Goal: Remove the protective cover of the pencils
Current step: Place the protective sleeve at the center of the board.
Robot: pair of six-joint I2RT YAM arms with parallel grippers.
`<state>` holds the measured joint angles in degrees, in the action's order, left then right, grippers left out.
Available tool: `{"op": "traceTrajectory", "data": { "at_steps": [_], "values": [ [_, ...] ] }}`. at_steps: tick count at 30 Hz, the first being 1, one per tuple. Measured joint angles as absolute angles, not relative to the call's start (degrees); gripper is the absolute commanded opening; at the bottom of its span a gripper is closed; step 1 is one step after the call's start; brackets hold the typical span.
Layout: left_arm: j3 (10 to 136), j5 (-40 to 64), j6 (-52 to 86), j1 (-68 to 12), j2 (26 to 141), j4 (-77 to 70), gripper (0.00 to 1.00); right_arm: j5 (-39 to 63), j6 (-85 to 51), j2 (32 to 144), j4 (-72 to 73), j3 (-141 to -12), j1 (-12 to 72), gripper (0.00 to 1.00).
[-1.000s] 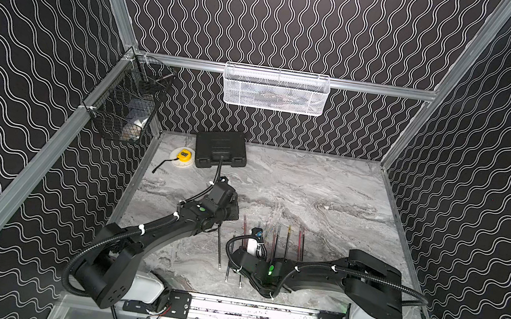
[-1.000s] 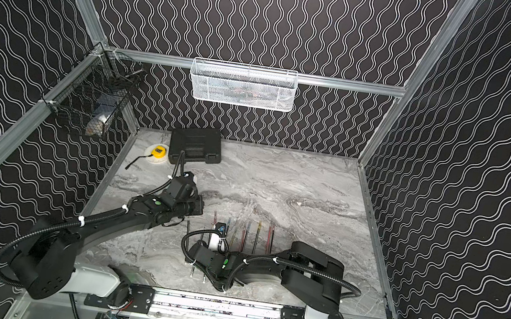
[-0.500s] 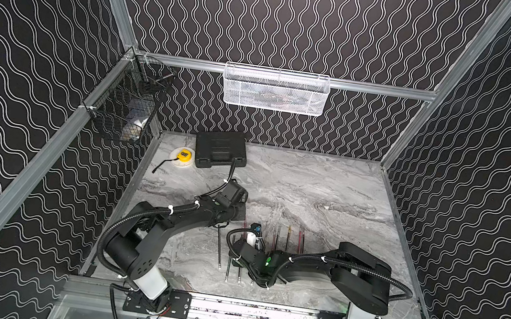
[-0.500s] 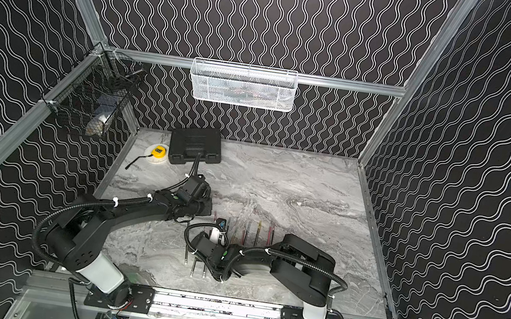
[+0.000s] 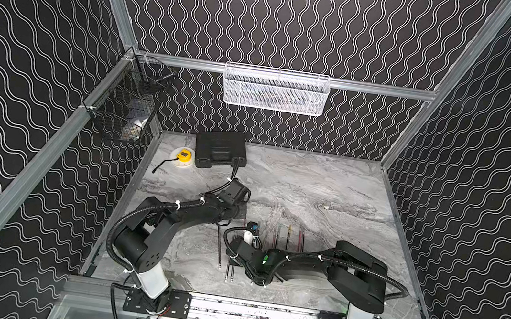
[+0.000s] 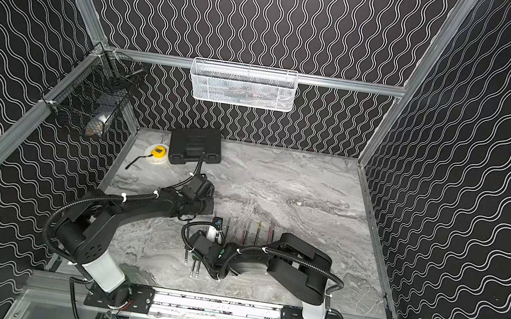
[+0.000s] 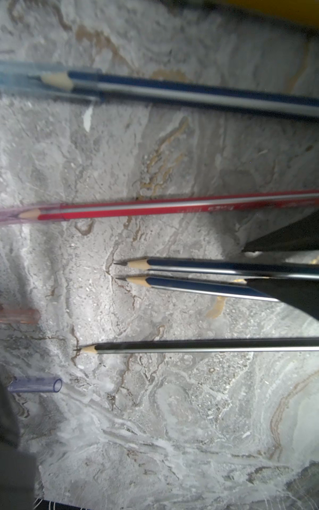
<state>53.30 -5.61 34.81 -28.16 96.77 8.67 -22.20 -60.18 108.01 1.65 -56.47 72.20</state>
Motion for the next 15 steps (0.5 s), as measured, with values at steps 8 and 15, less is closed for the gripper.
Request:
{"op": "traceTrajectory", "data": {
  "at_steps": [8, 15],
  "values": [
    [54.2, -5.7, 34.6, -28.2, 100.0, 9.5, 0.00, -22.2, -60.1, 107.9, 1.0, -56.7, 72.2, 0.18],
    [55.4, -6.1, 34.6, -28.2, 102.2, 9.0, 0.00, -21.8, -59.9, 105.5, -1.0, -56.2, 72.2, 0.18]
  ]
}}
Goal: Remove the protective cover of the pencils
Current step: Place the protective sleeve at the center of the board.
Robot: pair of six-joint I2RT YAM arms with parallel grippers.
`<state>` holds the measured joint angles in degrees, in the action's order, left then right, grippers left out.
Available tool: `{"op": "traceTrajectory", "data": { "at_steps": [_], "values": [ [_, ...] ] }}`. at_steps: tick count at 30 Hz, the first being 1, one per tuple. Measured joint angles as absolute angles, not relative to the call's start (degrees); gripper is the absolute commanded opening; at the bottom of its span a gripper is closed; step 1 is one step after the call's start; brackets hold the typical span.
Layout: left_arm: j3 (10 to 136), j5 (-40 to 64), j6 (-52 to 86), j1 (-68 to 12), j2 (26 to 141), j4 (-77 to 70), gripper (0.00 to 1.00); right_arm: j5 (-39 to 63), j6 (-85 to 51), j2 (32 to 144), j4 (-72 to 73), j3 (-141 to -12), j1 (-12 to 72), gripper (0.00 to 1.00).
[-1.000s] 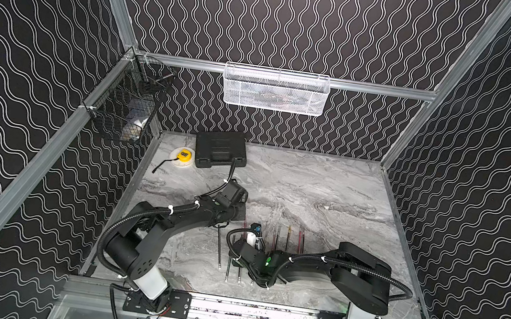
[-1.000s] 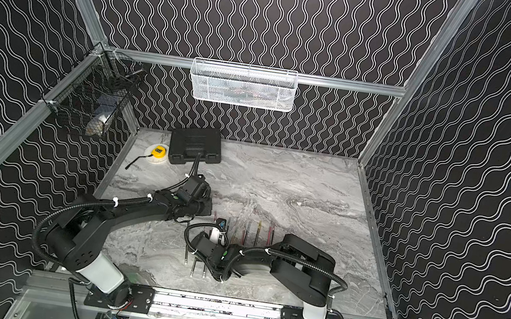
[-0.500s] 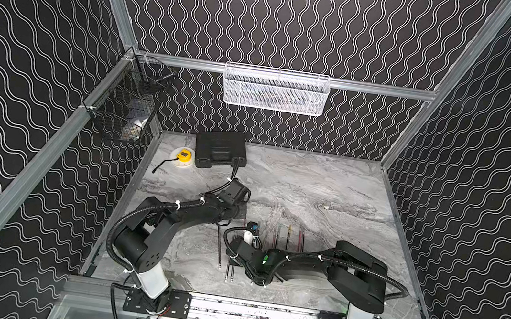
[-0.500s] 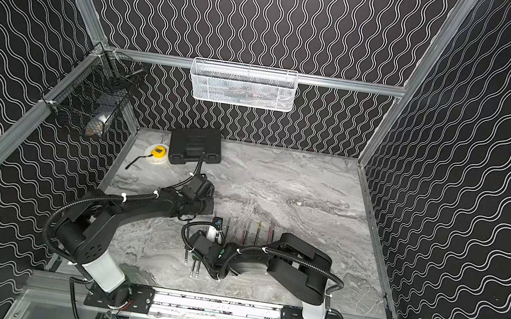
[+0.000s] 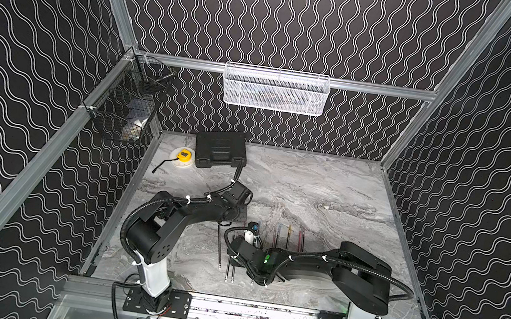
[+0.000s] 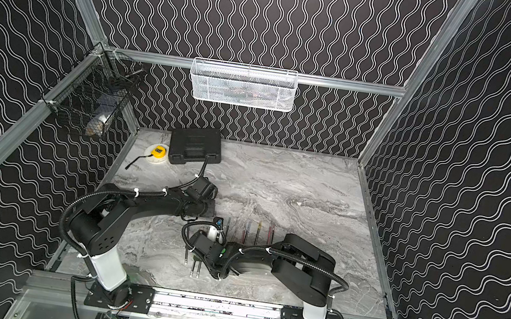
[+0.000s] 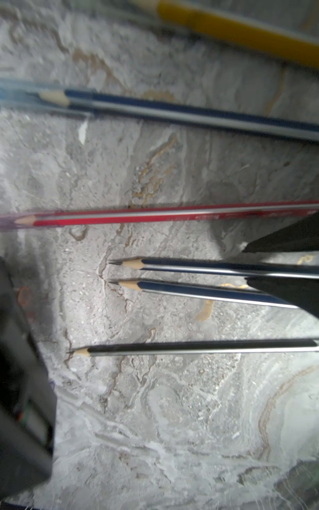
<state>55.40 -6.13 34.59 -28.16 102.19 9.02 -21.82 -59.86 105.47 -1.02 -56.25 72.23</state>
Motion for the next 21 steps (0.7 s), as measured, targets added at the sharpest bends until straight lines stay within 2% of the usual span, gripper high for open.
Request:
{"op": "traceTrajectory", "data": {
  "at_steps": [5, 11, 21],
  "values": [
    [57.1, -7.2, 34.4, -28.2, 104.4, 7.3, 0.01, -22.3, -59.3, 102.0, -1.2, -55.0, 72.7, 0.18],
    [57.7, -7.9, 34.4, -28.2, 105.0, 6.8, 0.13, -23.7, -59.3, 98.1, -1.7, -52.7, 72.8, 0.20],
    [57.0, -9.3, 34.5, -28.2, 103.8, 9.1, 0.16, -26.0, -59.4, 95.9, -3.0, -51.0, 72.7, 0.21]
  ]
}}
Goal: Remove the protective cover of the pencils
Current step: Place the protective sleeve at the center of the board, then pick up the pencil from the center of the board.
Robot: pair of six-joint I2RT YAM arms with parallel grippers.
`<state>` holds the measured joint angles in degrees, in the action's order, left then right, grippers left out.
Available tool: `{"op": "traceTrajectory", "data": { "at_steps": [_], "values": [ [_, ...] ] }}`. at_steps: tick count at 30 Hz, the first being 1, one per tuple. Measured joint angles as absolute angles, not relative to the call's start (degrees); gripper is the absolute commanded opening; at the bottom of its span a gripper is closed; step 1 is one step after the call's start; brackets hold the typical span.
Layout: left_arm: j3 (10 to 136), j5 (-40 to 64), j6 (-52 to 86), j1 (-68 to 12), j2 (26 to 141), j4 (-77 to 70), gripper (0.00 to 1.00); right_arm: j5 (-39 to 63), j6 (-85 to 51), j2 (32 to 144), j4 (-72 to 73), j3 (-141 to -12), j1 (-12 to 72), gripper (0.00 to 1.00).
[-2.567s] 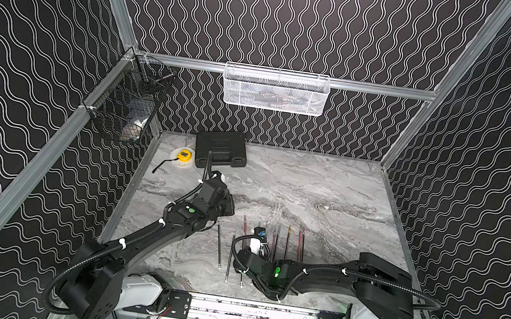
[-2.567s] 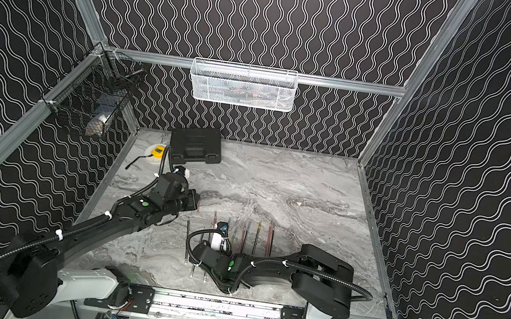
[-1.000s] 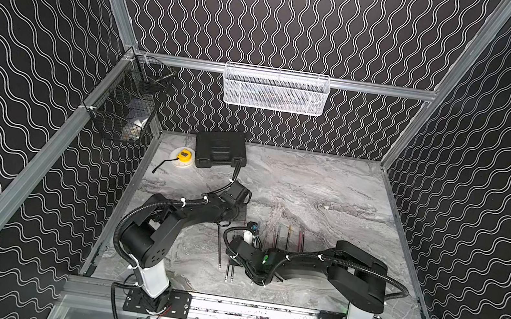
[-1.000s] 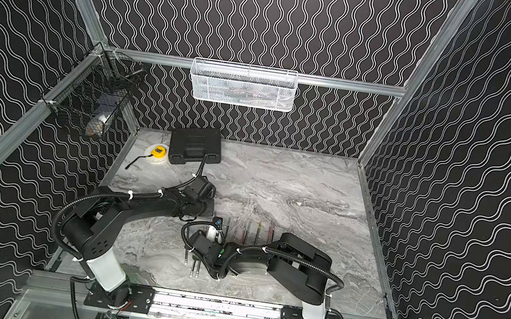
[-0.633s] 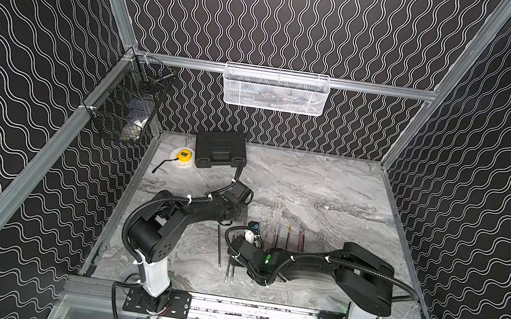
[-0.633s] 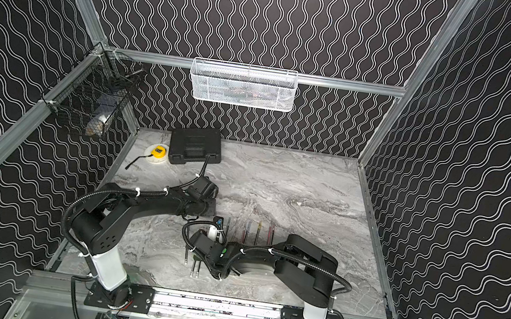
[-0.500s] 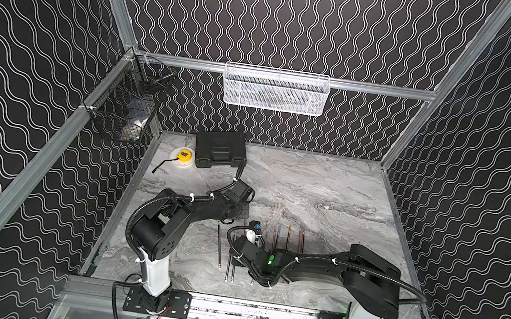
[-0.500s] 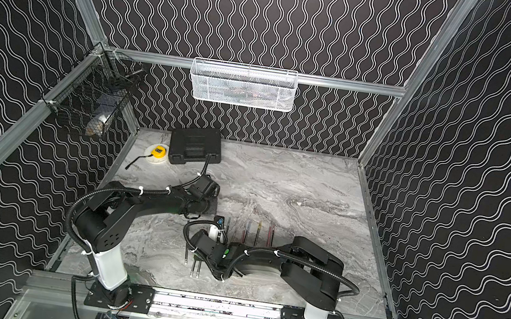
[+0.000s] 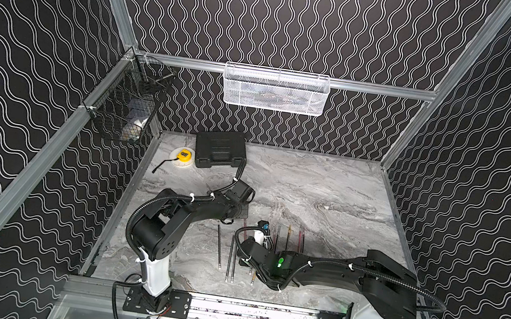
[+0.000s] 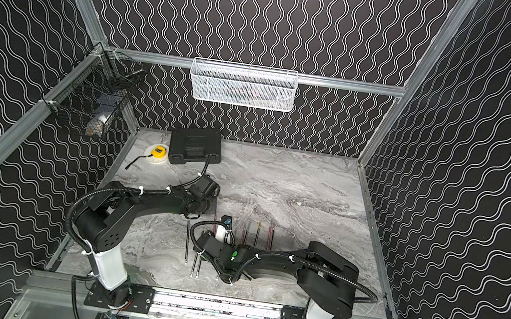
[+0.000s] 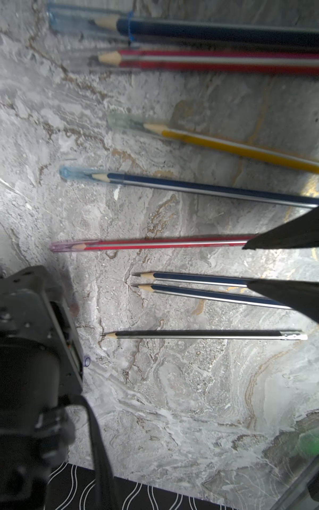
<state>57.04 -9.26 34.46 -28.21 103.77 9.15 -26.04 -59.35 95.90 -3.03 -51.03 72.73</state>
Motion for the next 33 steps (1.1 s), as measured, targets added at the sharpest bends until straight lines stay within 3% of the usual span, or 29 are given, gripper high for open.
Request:
{"op": "traceTrajectory", "data": {
  "at_steps": [7, 19, 33],
  "values": [
    [55.5, -10.5, 34.7, -28.4, 101.6, 12.3, 0.26, -26.1, -59.4, 95.9, -3.2, -51.2, 72.7, 0.21],
    [55.5, -10.7, 34.7, -28.7, 101.6, 12.5, 0.26, -26.1, -59.5, 96.4, -3.3, -51.3, 72.7, 0.23],
    [55.2, -8.7, 34.9, -28.8, 94.3, 14.2, 0.49, -27.5, -59.3, 103.4, -12.0, -59.3, 72.1, 0.24]
  ]
}}
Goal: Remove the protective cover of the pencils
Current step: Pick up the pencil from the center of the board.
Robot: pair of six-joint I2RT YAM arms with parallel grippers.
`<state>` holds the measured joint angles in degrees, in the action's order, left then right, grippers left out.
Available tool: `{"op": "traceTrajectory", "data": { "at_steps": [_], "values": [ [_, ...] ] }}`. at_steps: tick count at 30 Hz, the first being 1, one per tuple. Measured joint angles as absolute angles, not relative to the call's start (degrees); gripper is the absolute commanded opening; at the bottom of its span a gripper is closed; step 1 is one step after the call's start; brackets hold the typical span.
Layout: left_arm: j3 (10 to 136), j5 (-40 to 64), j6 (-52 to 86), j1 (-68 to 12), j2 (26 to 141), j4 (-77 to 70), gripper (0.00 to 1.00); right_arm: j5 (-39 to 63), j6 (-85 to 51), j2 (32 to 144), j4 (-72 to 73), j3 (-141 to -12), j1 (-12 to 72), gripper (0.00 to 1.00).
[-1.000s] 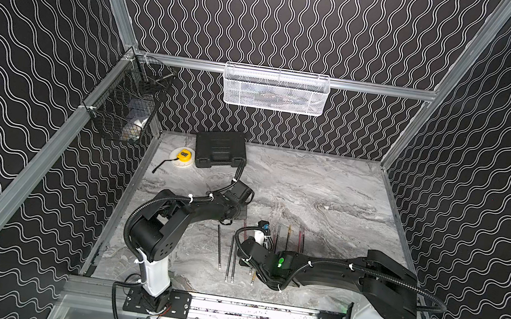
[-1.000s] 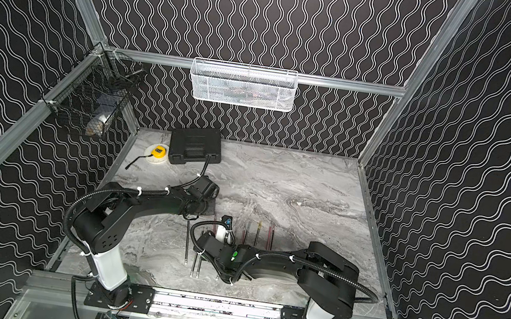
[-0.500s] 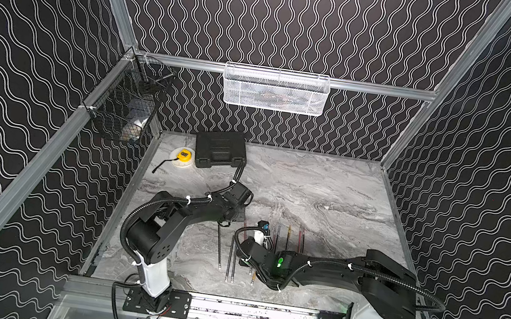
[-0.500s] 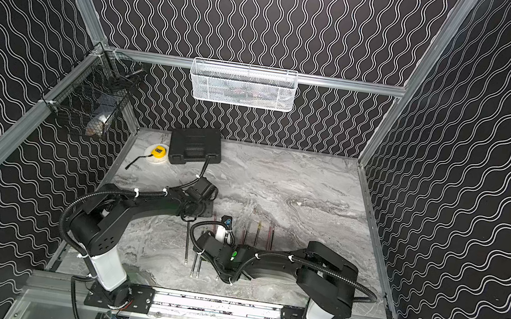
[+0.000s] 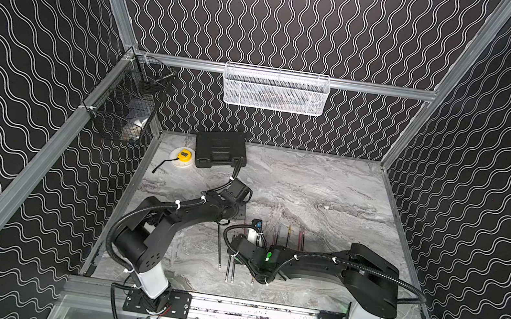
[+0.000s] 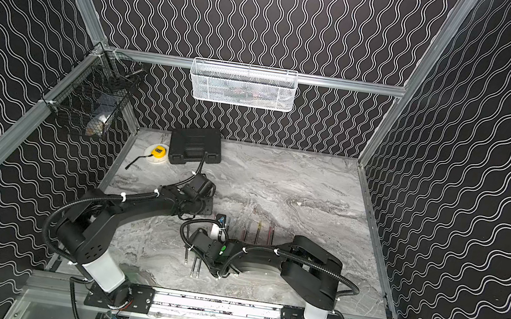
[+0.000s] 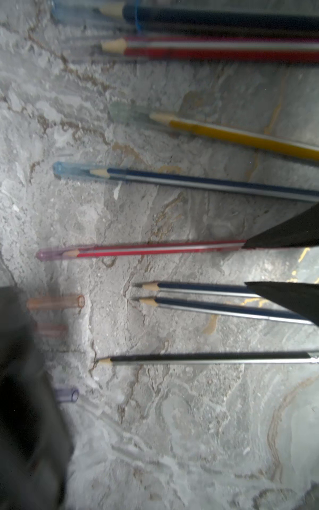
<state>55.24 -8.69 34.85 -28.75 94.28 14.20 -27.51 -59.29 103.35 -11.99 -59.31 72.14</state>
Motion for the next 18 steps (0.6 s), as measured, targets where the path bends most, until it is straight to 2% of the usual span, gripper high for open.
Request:
{"op": "traceTrajectory", "data": {
  "at_steps": [5, 13, 18],
  "values": [
    [51.7, -8.5, 35.6, -28.8, 85.9, 14.1, 0.51, -28.2, -58.9, 104.2, -14.7, -60.7, 71.1, 0.24],
    [43.1, -12.3, 38.4, -28.7, 66.4, 14.4, 0.59, -27.9, -56.3, 108.9, -20.6, -67.4, 70.0, 0.24],
    [40.8, -15.8, 39.5, -28.6, 61.0, 14.8, 0.60, -27.7, -54.6, 111.1, -22.5, -70.0, 69.8, 0.24]
  ]
}}
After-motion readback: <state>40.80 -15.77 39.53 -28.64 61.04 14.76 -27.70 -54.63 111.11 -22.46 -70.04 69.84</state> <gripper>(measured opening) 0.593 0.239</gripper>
